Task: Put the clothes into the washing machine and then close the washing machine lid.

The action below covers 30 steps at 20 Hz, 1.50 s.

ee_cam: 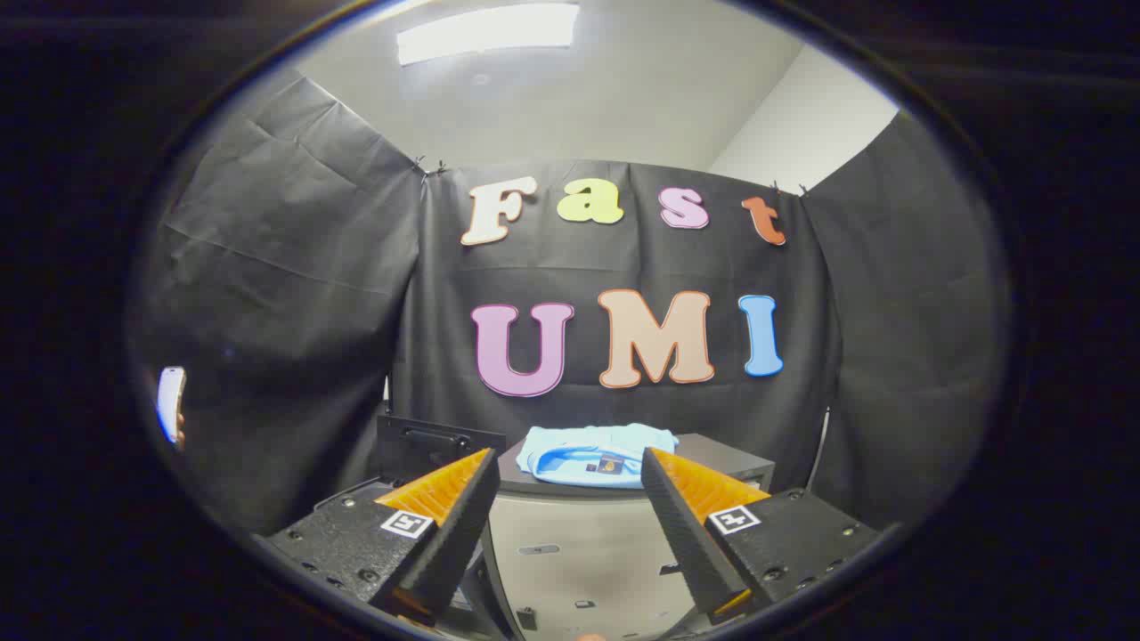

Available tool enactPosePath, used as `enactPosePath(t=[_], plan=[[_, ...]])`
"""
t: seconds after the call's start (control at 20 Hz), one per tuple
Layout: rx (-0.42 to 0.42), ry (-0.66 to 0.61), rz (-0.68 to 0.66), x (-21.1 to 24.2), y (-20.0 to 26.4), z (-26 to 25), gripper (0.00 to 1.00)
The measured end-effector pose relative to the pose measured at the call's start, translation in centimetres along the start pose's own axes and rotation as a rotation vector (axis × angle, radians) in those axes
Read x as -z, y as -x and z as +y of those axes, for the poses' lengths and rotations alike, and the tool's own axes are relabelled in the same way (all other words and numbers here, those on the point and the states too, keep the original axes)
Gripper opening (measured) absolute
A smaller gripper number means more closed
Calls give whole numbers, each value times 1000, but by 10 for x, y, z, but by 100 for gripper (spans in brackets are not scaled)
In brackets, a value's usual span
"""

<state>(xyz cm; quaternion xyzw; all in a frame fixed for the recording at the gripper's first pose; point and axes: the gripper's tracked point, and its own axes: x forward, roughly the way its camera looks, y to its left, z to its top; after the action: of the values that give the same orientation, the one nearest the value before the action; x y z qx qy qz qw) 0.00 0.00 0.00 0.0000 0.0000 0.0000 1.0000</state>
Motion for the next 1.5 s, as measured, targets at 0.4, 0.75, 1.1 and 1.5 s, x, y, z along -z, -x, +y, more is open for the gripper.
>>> enactPosePath(t=[0.4,0.75,1.1,1.5], plan=[[-3,6,7,3,0,1,96],[1,1,16,4,0,1,97],[0,12,22,7,-3,2,96],[-17,18,33,-16,-77,0,96]])
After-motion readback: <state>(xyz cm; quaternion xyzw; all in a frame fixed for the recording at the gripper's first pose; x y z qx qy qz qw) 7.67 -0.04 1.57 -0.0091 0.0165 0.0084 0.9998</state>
